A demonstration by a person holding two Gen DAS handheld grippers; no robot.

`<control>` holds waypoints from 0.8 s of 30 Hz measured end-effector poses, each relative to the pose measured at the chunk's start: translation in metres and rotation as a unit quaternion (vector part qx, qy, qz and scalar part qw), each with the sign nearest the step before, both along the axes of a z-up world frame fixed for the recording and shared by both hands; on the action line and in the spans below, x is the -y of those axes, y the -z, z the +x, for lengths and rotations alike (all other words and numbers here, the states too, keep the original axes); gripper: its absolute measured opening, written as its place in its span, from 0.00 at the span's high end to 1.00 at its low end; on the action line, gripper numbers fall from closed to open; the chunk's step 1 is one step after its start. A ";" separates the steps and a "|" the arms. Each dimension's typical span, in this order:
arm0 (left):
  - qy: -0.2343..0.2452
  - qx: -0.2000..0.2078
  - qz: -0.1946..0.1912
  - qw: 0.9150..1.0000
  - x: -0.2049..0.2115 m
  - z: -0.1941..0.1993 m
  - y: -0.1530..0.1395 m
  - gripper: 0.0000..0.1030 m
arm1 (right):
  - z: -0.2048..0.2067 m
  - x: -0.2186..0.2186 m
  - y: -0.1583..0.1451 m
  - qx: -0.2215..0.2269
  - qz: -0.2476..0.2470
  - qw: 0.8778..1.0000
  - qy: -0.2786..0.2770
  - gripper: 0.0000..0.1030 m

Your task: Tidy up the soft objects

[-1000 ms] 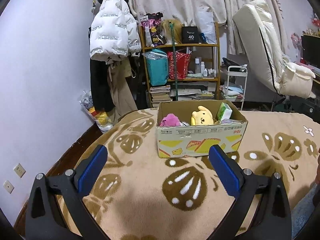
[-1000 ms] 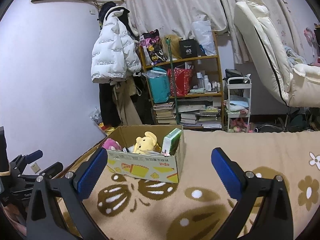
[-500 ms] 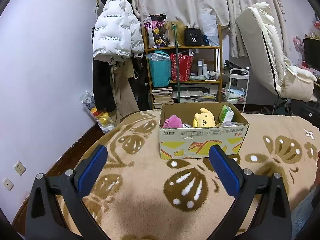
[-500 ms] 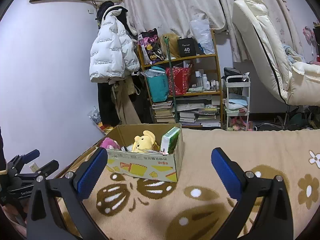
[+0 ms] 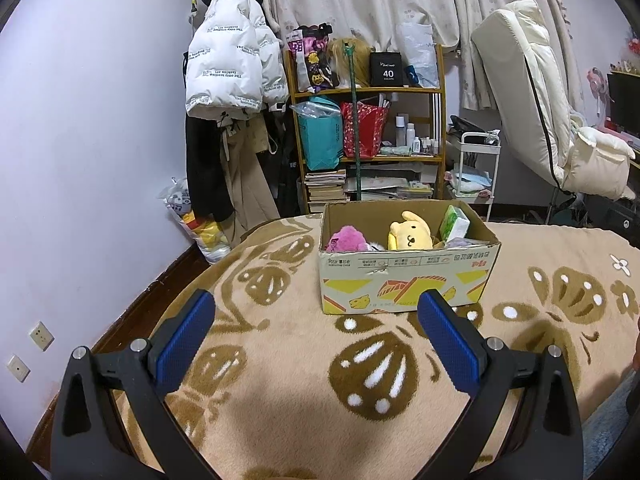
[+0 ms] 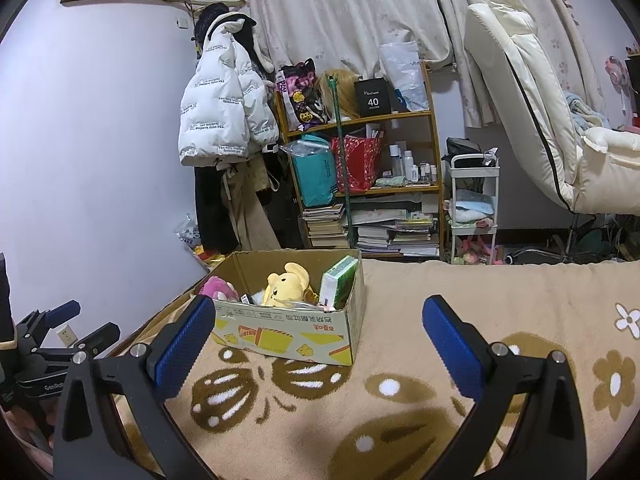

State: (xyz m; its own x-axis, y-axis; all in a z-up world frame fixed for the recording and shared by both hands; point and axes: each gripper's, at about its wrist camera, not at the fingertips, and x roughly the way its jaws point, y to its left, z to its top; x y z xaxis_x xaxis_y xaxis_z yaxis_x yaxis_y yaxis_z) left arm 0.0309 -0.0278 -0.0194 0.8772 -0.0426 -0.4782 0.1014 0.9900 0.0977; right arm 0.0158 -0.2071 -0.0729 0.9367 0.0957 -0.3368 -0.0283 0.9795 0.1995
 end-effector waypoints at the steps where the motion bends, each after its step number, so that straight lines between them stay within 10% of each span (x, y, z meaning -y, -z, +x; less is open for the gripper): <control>1: 0.000 0.000 -0.001 1.000 0.000 0.000 0.000 0.03 | 0.000 0.000 0.000 0.000 0.000 1.000 -0.001 0.00; 24: 0.001 0.000 -0.019 1.000 -0.007 -0.002 -0.004 0.03 | 0.000 0.006 0.000 -0.002 -0.004 1.000 -0.003 0.00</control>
State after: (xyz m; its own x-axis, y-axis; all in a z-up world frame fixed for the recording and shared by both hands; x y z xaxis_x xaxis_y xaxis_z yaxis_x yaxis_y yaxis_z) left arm 0.0293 -0.0213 -0.0158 0.8770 -0.0631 -0.4763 0.1038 0.9928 0.0595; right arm 0.0156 -0.2129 -0.0732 0.9350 0.0982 -0.3409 -0.0331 0.9809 0.1918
